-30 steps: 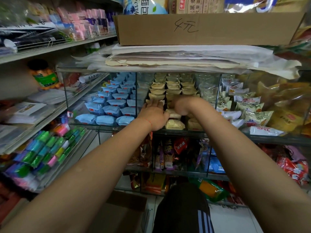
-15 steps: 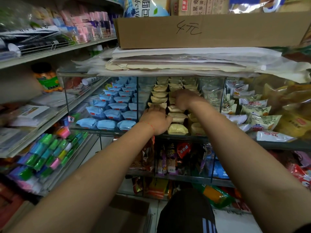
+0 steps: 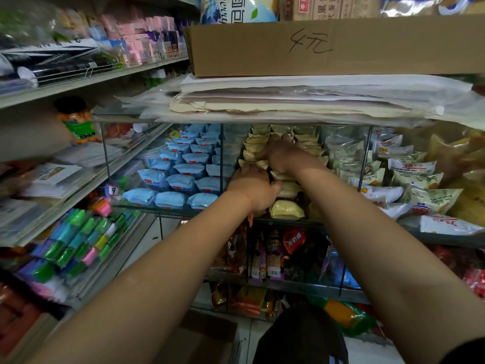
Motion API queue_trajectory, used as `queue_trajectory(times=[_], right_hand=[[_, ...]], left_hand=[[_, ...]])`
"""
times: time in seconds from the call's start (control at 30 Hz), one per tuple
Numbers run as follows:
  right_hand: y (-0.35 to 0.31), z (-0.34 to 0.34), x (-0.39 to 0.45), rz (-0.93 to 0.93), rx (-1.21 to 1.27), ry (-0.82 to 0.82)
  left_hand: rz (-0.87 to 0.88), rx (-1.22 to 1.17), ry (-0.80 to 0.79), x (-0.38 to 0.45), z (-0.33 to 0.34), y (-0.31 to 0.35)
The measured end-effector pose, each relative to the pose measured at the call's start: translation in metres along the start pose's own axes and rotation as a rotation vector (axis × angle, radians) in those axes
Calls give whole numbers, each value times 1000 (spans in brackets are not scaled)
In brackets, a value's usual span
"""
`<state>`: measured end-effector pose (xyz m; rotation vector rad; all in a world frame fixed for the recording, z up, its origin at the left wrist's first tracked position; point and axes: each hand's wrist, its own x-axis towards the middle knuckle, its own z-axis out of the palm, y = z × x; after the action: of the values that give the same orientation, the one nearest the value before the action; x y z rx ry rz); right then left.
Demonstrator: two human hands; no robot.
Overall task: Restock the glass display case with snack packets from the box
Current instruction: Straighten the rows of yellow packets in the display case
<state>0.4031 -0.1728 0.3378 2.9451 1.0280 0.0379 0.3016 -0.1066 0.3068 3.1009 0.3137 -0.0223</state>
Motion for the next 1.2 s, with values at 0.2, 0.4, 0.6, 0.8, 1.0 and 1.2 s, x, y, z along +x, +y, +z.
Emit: queue_trajectory(times=[0.2, 0.4, 0.6, 0.8, 1.0, 1.2], right_hand=[[-1, 3, 4, 60, 70, 14], [-8, -7, 10, 135, 55, 99], [-14, -2, 19, 123, 27, 171], [-8, 7, 18, 121, 131, 171], [17, -3, 12, 310, 203, 296], [37, 12, 5, 473, 180, -36]], left_hand=[[25, -81, 182, -13, 8, -4], [30, -211, 152, -12, 18, -5], [15, -219, 173, -10, 22, -5], [10, -200, 162, -10, 21, -7], [4, -206, 134, -10, 19, -7], [12, -201, 137, -13, 19, -5]])
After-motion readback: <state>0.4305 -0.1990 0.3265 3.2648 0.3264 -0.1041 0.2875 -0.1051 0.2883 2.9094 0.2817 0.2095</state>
